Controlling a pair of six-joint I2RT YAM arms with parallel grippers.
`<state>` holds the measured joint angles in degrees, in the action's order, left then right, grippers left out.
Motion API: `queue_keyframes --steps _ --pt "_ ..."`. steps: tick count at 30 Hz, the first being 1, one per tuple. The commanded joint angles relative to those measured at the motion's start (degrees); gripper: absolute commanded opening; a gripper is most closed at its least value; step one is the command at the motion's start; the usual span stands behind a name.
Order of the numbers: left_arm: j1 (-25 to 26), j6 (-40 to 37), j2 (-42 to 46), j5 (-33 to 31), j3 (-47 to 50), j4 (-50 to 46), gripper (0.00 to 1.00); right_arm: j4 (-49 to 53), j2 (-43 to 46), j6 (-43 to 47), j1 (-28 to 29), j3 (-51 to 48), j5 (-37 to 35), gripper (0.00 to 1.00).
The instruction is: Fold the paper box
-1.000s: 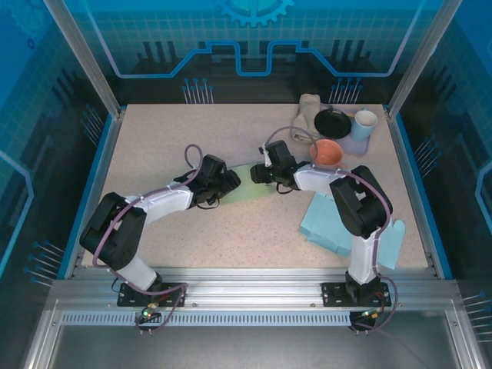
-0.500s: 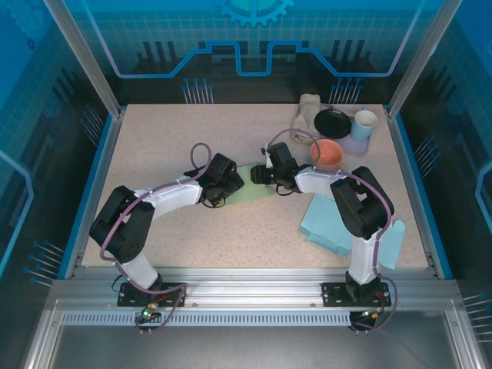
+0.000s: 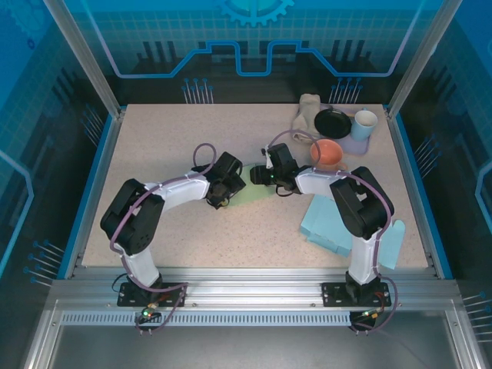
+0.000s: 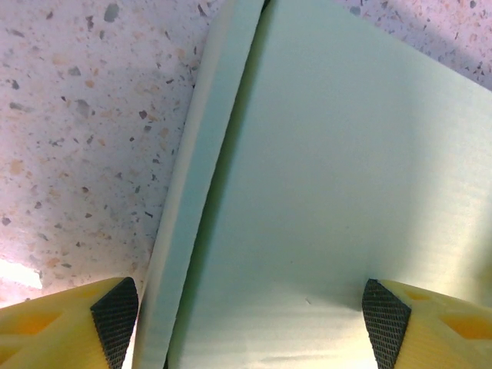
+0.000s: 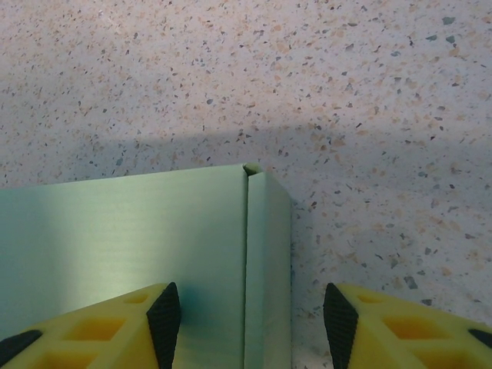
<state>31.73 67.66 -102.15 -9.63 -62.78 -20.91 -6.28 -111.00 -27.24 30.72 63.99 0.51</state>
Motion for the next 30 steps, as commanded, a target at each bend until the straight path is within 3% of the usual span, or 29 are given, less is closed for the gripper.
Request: queue_keyframes --steps 1,9,16,20,30 --pt "0.86 2.53 -1.45 1.42 -1.86 -2.78 0.79 1.43 0.24 -0.79 0.28 -1.84 1.02 0.55" --pt "1.57 4.10 -0.48 1.40 -1.82 -3.15 0.76 0.64 0.85 -1.35 0.39 -2.61 0.99 0.55" --pt "1.74 2.54 2.80 -6.59 -3.30 -10.50 0.82 -0.21 1.08 -2.20 0.38 -3.44 0.62 0.55" --pt "1.75 0.01 4.46 -6.96 -3.75 -10.40 0.84 -3.27 2.08 -5.13 0.46 -5.57 1.48 0.55" --pt "2.61 3.72 9.47 -6.00 -0.59 -10.47 0.90 -6.81 2.54 -10.41 0.98 -7.04 3.19 0.55"
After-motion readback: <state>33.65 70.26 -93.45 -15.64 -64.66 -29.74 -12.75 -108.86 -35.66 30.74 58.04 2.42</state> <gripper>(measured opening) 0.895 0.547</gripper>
